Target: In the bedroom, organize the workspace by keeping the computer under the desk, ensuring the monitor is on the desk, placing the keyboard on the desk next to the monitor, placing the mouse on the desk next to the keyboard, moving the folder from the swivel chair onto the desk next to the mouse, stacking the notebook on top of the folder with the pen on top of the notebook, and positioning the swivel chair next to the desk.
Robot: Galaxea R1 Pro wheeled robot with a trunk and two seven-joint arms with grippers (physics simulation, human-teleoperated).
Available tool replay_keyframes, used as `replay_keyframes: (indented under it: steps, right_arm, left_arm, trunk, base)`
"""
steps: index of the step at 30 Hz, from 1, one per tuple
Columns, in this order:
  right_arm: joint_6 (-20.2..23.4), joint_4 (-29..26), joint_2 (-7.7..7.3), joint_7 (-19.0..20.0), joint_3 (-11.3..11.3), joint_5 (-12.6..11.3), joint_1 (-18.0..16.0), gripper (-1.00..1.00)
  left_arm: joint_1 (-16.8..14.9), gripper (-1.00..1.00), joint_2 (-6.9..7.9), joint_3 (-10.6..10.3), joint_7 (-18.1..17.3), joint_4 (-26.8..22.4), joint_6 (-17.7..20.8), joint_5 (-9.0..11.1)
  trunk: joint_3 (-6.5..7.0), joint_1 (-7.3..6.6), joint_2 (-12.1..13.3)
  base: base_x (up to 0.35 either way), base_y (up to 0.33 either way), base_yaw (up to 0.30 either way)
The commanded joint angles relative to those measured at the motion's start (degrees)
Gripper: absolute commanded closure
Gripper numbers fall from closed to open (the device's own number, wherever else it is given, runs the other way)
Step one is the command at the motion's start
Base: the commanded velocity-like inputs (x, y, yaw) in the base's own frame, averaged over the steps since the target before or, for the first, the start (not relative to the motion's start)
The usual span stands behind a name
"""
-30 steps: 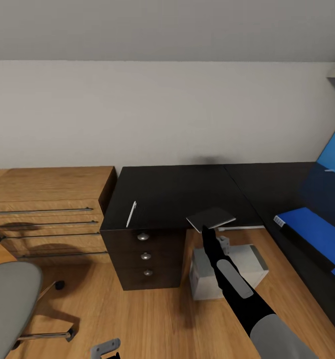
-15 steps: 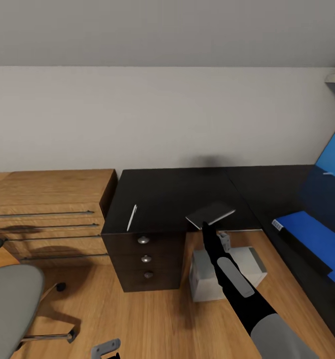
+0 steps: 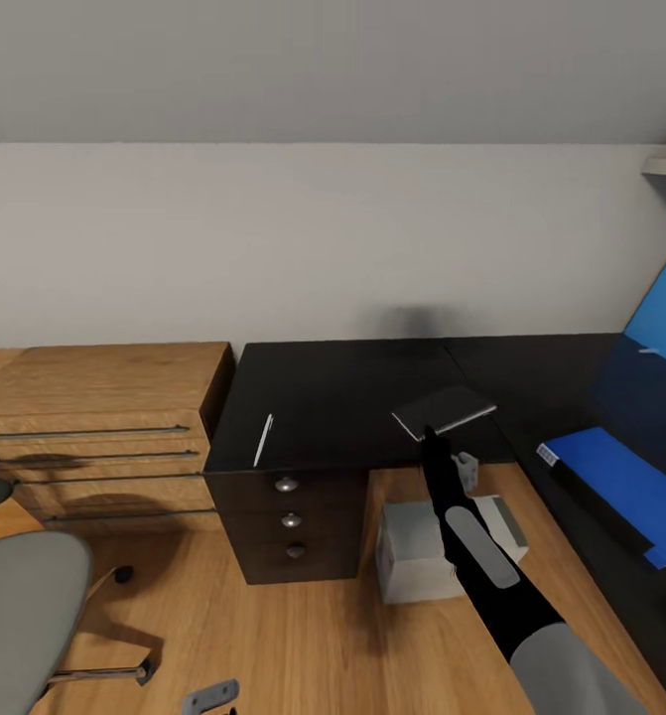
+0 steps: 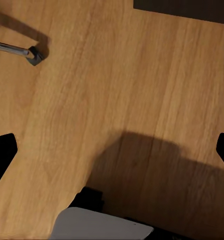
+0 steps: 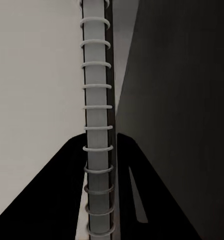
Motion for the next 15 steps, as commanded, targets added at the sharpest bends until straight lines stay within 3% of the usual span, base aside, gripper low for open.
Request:
replay_keyframes:
  steps: [1, 10, 11, 15]
  right_arm:
    - [-0.59, -0.03, -0.19, 0.61, -0.16, -0.81, -0.05, 1.0]
    - [-1.11, -0.29, -0.81, 0.58, -10.15, -0.78, -0.05, 1.0]
    - [-1.18, -0.3, -0.83, 0.51, -13.9, -0.74, -0.05, 1.0]
    - [-0.92, -0.31, -0.91, 0.51, -17.59, -0.77, -0.05, 1.0]
  left_arm:
    - [-0.04, -1.0, 0.06, -0.25, 0.45, 0.13, 0.24, 0.21]
    - [-0.04, -1.0, 0.05, -0.28, 0.53, 1.16, 0.26, 0.21]
    - [-0.04, -1.0, 0.05, -0.22, 0.7, 1.28, 0.27, 0.26]
    - [-0.04, -1.0, 0.06, -0.05, 0.83, 1.33, 0.28, 0.33]
  trunk:
    - [0.14, -0.23, 0.39]
    - [0.31, -0.45, 0.79]
    - [0.31, -0.45, 0.79]
    - [0.31, -0.45, 0.79]
  base:
    - [0.0, 0.0, 0.0]
    - [0.0, 0.0, 0.0]
    - [0.0, 0.0, 0.0]
    - [0.0, 0.0, 0.0]
